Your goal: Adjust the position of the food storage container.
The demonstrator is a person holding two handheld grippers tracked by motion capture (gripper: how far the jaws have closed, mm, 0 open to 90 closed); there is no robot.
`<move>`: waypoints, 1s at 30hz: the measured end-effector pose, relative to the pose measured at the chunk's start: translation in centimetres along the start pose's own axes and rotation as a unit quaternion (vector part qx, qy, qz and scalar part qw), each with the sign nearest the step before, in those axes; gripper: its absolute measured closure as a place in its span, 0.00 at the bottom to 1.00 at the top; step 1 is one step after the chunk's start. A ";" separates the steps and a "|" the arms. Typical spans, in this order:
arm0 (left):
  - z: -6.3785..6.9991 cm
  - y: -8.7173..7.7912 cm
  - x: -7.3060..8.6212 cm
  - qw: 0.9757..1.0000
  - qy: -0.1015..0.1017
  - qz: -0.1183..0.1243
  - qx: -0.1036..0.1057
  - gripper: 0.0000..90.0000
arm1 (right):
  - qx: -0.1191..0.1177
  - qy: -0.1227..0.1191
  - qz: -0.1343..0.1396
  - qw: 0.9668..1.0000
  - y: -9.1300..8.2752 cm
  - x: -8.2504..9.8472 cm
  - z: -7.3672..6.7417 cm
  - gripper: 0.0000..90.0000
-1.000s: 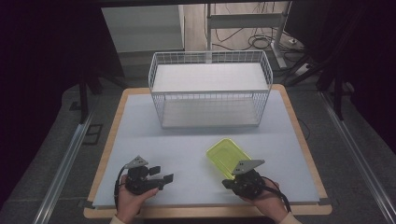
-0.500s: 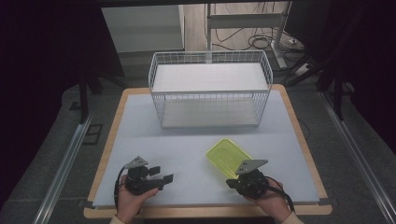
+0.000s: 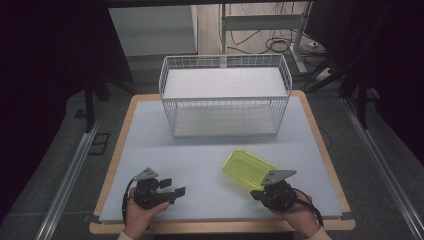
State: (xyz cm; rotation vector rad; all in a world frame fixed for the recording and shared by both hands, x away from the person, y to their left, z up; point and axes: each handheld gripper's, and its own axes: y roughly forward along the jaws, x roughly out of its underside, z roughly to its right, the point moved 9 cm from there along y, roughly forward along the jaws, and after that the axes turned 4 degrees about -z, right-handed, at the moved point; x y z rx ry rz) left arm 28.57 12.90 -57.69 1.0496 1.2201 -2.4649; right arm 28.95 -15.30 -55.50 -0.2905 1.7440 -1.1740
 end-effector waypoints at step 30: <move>0.1 0.2 0.1 1.000 0.002 -0.006 0.000 0.29 | 0.043 0.063 -0.001 0.997 -0.9 1.5 5.6 1.00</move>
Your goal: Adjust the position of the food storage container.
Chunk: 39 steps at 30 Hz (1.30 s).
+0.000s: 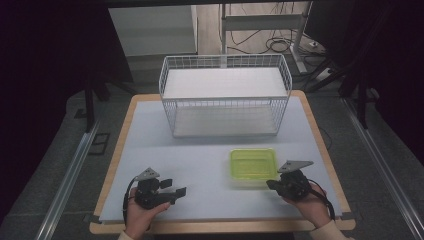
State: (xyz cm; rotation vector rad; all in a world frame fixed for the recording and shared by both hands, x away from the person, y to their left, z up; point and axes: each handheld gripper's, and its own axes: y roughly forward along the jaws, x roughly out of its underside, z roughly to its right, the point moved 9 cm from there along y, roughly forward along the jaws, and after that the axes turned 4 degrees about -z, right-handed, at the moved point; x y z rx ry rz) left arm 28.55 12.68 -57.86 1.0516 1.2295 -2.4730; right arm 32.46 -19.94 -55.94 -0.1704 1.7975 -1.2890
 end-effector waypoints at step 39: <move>0.1 0.0 0.0 1.000 0.000 0.001 0.001 0.29 | 0.045 0.073 0.057 0.995 -3.1 -3.4 6.3 0.99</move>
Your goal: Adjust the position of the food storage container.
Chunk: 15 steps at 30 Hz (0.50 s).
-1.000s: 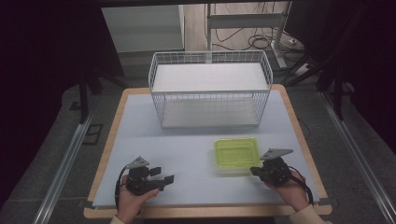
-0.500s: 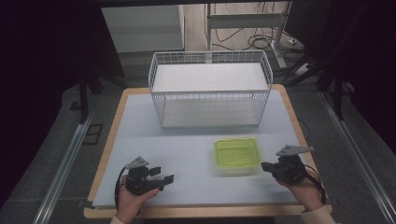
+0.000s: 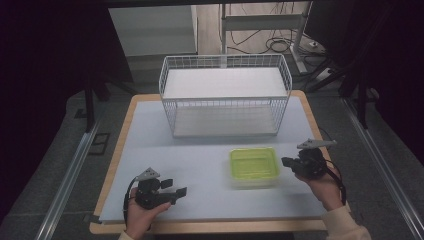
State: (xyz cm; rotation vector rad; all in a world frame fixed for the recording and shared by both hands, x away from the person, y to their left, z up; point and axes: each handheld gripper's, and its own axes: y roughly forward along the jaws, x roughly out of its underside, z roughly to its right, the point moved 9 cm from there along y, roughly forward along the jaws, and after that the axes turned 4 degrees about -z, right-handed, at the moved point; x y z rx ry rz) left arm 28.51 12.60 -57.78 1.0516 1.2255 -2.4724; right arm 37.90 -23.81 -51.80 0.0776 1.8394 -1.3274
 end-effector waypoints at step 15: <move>0.1 0.0 0.0 1.000 0.001 0.001 0.000 0.29 | 0.015 0.016 -0.037 0.999 2.9 1.4 1.2 0.99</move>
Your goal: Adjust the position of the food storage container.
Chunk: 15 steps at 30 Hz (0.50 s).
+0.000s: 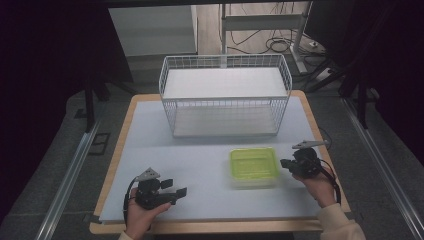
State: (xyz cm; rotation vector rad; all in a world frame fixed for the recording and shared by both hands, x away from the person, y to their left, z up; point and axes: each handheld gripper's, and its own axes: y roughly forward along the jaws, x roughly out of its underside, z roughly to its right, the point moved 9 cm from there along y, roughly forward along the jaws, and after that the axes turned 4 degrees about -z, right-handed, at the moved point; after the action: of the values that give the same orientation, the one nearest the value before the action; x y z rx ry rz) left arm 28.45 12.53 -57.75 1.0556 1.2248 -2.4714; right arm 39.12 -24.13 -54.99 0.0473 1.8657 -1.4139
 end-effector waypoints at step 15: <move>0.0 0.0 0.0 1.000 0.000 -0.001 0.000 0.29 | 0.034 -0.029 -0.013 0.999 0.7 -0.3 -0.6 1.00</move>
State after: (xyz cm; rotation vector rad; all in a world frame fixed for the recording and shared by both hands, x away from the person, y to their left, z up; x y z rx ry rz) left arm 28.47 12.53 -57.81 1.0555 1.2274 -2.4721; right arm 39.36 -23.26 -55.32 0.0157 1.7781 -1.4806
